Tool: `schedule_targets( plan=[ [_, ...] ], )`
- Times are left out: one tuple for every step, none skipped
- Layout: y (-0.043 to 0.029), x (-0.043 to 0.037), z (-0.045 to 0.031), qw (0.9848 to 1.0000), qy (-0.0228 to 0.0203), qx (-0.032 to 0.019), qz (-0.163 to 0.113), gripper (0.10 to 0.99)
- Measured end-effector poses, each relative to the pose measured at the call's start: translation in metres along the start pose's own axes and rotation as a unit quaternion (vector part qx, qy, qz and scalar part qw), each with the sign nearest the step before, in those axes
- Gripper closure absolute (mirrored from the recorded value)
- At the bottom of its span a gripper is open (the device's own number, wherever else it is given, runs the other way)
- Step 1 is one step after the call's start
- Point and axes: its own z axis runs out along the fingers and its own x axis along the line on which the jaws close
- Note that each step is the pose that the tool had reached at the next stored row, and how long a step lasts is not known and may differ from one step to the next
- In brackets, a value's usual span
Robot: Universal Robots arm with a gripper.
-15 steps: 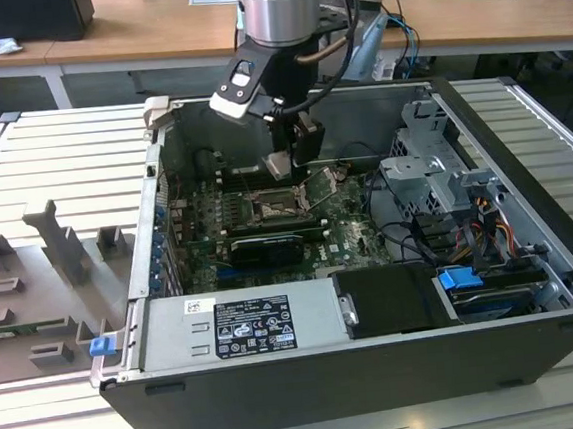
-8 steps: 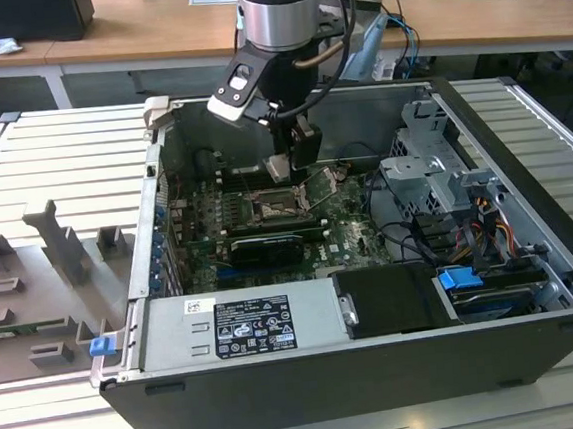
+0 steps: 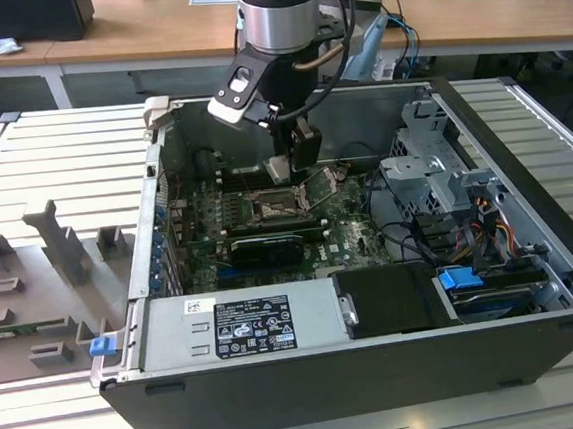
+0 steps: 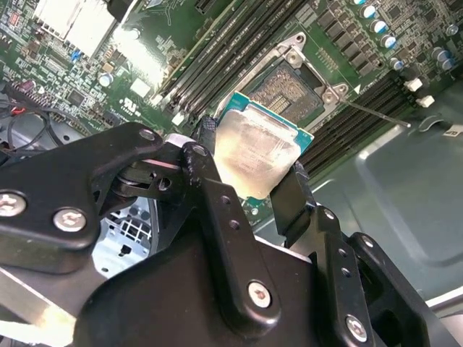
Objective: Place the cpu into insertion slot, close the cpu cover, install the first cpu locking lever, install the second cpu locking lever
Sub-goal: 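Place the cpu into insertion slot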
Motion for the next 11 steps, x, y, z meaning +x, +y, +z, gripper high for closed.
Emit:
schedule_targets(
  plan=[
    [0.0000, 0.0000, 0.0003, 1.0000, -0.0001, 0.0000, 0.000, 0.541],
    [0.0000, 0.0000, 0.0006, 1.0000, -0.0001, 0.0000, 0.000, 0.541],
    [-0.0001, 0.0000, 0.0008, 1.0000, -0.0001, 0.0001, 0.000, 0.541],
    [-0.0001, 0.0000, 0.0010, 1.0000, 0.0000, 0.0000, 0.000, 0.541],
    [-0.0001, 0.0000, 0.0013, 1.0000, -0.0001, 0.0000, 0.000, 0.541],
    [-0.0001, -0.0001, 0.0017, 1.0000, -0.0001, 0.0000, 0.000, 0.541],
    [-0.0001, -0.0001, 0.0019, 1.0000, 0.0000, 0.0000, 0.000, 0.541],
    [-0.0002, -0.0001, 0.0024, 1.0000, 0.0000, 0.0000, 0.000, 0.541],
    [-0.0003, -0.0001, 0.0030, 1.0000, 0.0000, 0.0000, 0.000, 0.541],
    [-0.0003, -0.0001, 0.0032, 1.0000, -0.0001, 0.0000, 0.000, 0.541],
    [-0.0003, -0.0001, 0.0034, 1.0000, -0.0001, 0.0000, 0.000, 0.541]
  ],
)
